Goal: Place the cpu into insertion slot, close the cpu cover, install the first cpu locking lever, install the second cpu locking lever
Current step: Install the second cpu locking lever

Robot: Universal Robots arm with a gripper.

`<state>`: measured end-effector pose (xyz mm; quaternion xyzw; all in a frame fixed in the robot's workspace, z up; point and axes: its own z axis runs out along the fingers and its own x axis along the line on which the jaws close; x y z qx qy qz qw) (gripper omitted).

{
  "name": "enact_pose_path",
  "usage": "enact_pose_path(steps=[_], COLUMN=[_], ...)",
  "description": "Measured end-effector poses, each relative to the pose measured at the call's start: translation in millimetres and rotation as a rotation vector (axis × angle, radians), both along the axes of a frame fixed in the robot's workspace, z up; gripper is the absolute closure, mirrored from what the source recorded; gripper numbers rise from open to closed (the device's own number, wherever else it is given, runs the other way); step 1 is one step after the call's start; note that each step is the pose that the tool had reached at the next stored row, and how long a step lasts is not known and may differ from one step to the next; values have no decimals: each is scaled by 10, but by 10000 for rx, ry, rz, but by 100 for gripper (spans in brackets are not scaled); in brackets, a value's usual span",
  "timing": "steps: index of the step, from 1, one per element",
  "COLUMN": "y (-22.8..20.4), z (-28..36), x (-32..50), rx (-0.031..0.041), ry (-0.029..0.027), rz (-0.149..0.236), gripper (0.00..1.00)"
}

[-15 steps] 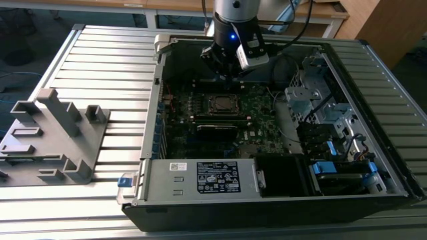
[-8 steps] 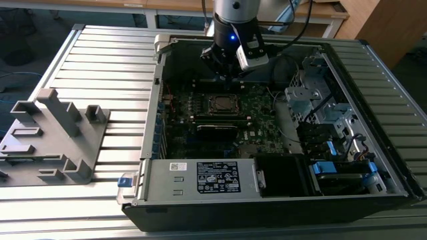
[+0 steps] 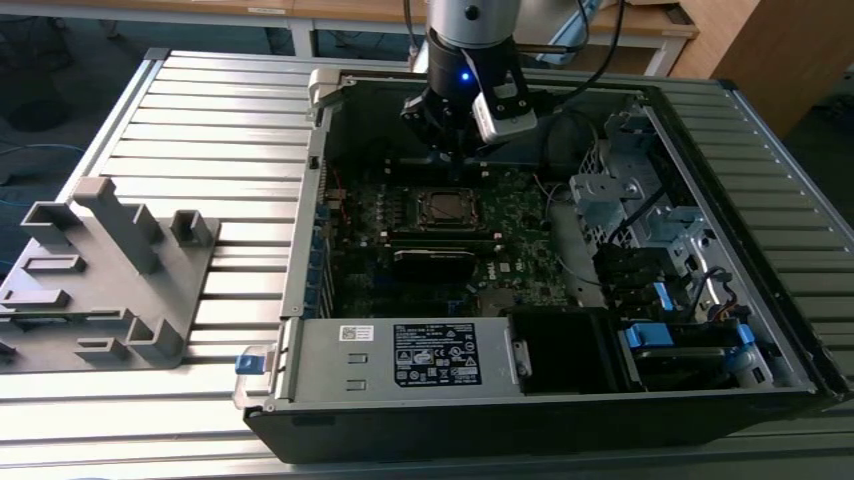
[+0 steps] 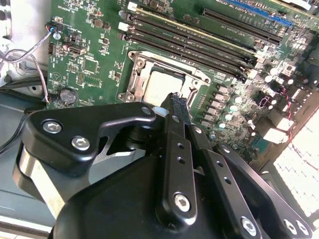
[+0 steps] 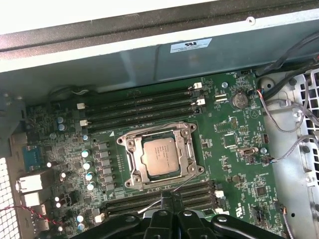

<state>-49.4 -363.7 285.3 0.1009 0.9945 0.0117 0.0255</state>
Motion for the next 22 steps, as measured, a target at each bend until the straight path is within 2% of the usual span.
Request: enact_pose_path(steps=[7, 14, 22], y=[0, 0, -5], z=[-15, -76, -131], x=[0, 0, 0], rx=[2, 0, -12], ry=[-1, -1, 0], rz=[0, 28, 619], gripper=[89, 89, 89])
